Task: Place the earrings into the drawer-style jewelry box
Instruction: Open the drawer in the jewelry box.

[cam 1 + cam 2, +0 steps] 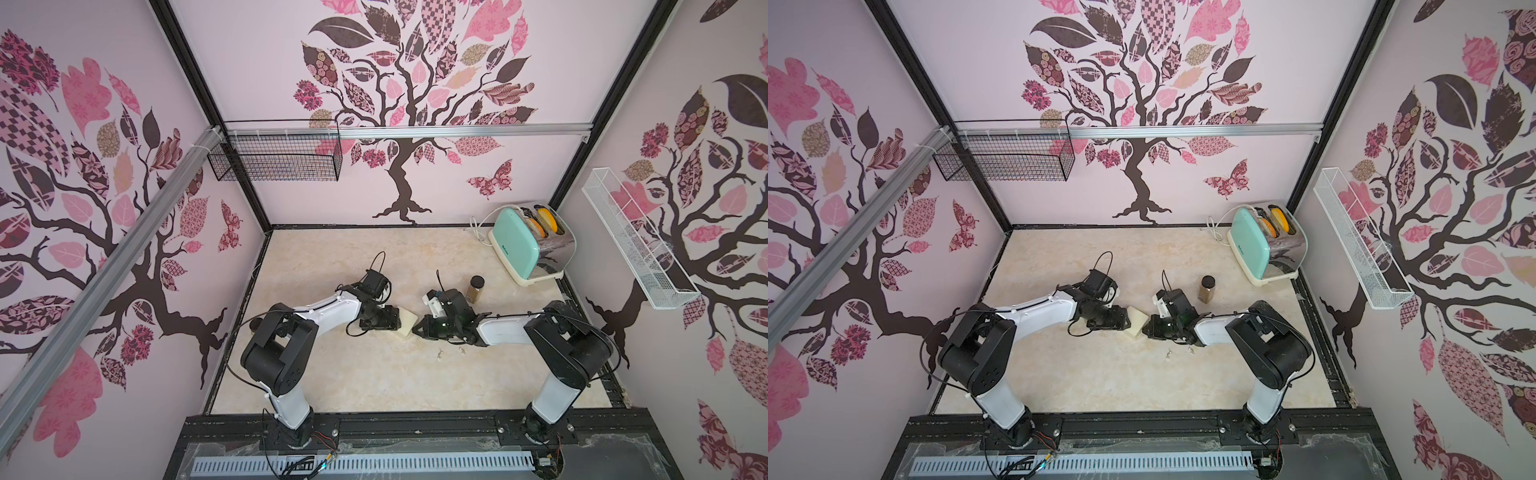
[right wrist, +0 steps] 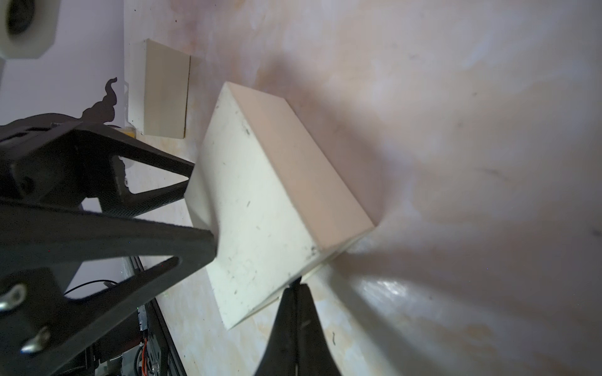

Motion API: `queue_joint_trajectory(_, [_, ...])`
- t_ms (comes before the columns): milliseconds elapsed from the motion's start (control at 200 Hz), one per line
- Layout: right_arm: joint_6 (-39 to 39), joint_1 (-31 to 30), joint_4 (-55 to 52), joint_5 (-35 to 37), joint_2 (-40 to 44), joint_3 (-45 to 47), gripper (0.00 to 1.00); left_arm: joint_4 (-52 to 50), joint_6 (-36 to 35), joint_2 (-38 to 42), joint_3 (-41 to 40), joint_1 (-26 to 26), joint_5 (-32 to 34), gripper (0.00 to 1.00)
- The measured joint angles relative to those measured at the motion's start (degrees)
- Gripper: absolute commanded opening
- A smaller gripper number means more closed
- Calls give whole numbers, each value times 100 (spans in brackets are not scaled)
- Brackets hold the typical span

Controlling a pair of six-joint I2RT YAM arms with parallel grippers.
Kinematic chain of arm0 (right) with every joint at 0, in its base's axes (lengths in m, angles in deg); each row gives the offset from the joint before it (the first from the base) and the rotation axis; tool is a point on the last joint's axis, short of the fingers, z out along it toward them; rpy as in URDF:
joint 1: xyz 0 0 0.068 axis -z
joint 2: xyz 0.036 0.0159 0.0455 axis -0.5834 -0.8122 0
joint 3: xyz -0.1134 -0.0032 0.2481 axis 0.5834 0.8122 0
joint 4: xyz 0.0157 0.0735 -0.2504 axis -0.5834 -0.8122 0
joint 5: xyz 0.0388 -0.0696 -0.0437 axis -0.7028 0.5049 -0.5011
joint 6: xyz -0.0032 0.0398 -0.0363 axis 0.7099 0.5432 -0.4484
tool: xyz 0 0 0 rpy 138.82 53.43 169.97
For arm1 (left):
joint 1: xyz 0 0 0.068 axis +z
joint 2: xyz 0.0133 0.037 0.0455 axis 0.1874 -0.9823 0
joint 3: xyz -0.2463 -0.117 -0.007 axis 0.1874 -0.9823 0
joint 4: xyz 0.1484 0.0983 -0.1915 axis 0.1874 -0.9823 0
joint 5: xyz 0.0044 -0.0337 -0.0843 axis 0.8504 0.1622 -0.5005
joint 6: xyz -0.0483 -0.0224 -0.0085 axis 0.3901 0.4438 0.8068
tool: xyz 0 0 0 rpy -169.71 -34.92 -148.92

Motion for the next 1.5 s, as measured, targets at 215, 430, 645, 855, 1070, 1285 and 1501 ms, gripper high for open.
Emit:
queue_joint_trajectory(215, [-31,0,-111,70,142,70,0,63,111,-63,28,2,7,74])
queue_joint_trajectory(430, [-164,0,-315,273,562,409,0,146,190,-72,-4,2,-2,74])
queue_joint_trajectory(645, [-304,0,-533,439,920,640,0,363,264,-131,-20,-4,-70,74])
queue_joint_trajectory(855, [-396,0,-678,533,1137,774,0,393,273,-131,-37,-4,-85,74])
queue_joint_trajectory(1070, [-411,0,-776,562,1285,859,0,426,278,-131,-55,0,-107,74])
queue_joint_trajectory(1285, [-409,0,-833,570,1362,894,0,431,278,-131,-59,0,-109,74])
queue_joint_trajectory(1501, [-411,0,-857,575,1464,981,0,439,278,-131,-63,2,-111,74])
